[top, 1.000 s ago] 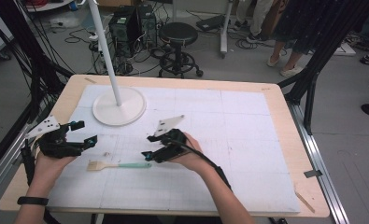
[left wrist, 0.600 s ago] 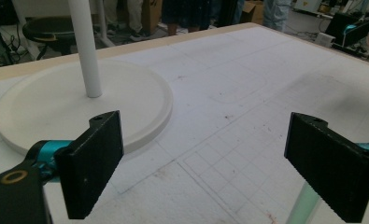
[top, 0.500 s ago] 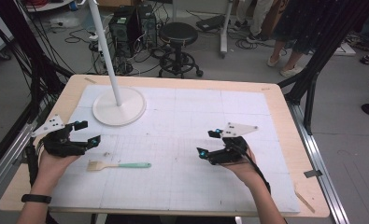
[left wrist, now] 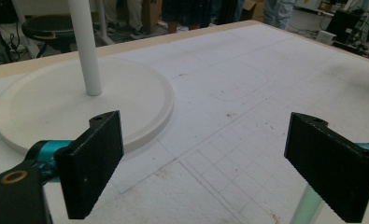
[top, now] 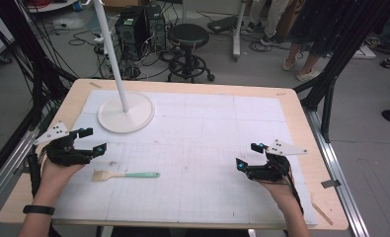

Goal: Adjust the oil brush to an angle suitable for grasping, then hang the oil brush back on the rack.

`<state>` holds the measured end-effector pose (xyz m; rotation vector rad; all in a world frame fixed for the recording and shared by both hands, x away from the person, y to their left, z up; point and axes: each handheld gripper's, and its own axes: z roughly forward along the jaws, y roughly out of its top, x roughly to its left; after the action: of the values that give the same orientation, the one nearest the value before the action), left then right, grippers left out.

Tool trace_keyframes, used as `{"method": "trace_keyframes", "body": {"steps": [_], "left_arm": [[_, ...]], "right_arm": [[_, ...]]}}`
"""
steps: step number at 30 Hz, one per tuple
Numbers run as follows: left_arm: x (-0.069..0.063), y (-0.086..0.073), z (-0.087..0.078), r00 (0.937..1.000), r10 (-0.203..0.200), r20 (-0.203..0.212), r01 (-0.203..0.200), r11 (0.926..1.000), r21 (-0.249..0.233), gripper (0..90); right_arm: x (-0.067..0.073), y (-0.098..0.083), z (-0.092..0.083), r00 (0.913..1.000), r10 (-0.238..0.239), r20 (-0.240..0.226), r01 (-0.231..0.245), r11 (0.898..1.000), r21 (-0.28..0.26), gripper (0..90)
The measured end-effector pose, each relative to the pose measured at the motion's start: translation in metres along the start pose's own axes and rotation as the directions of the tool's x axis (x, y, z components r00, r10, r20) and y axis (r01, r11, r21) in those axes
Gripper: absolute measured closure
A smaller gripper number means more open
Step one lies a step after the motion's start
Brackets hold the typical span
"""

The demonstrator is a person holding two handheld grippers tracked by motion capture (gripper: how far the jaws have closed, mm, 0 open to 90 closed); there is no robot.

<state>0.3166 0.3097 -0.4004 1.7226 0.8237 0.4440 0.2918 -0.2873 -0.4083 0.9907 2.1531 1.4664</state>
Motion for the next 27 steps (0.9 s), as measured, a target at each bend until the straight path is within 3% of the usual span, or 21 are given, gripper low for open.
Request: {"method": "trace_keyframes", "body": {"steps": [11,27], "left_arm": [[-0.003,-0.001,-0.004,0.9999,0.011,-0.01,-0.011,0.9999,0.012,12.3],[-0.004,-0.001,-0.005,0.9996,0.023,0.017,-0.023,0.9997,0.002,12.0]], "right_arm": [[-0.017,-0.005,-0.019,0.997,0.06,0.049,-0.057,0.996,-0.07,14.4],[-0.026,-0.007,-0.022,0.9943,0.078,0.072,-0.072,0.994,-0.077,14.4]]}}
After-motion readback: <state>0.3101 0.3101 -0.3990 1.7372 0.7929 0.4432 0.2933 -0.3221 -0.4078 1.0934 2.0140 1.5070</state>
